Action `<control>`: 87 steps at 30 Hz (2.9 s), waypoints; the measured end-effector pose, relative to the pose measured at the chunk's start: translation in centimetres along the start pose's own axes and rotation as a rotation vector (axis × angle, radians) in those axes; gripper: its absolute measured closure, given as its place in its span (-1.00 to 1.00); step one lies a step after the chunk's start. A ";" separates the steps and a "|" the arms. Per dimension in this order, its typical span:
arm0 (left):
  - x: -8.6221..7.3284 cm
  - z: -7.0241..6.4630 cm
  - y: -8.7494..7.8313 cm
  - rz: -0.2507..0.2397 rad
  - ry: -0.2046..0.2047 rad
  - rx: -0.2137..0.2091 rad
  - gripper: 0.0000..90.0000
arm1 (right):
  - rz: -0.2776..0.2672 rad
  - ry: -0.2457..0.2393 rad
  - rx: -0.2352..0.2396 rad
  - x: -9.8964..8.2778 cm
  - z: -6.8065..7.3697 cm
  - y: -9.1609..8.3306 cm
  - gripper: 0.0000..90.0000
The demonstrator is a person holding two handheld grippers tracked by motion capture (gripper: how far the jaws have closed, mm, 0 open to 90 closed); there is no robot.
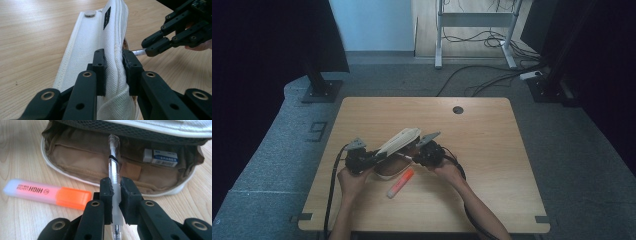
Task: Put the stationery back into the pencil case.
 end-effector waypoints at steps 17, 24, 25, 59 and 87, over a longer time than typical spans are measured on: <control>-0.1 0.0 0.1 0.002 0.000 0.000 0.66 | -0.005 -0.038 0.001 0.9 0.3 3.1 0.76; -0.1 0.1 0.1 0.003 0.000 0.004 0.66 | 0.012 -0.054 -0.004 0.6 0.1 3.8 0.75; -0.1 0.1 0.1 0.003 -0.001 0.003 0.66 | 0.013 -0.053 -0.009 0.5 0.1 3.9 0.75; -0.2 0.2 0.1 0.007 -0.013 -0.009 0.65 | -0.006 0.014 -0.070 -2.1 -1.0 -0.6 0.43; -0.3 0.1 0.2 0.011 -0.013 -0.012 0.64 | 0.027 -0.035 -0.115 -1.7 -1.4 1.4 0.82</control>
Point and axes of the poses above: each handheld gripper's, and its own axes: y roughly forward along the jaws, x roughly out of its top, z roughly to its left, the point moved 6 cm from there along y, roughly forward along the jaws, and after that the axes turned 12 degrees about -z, right-handed, at the moved point
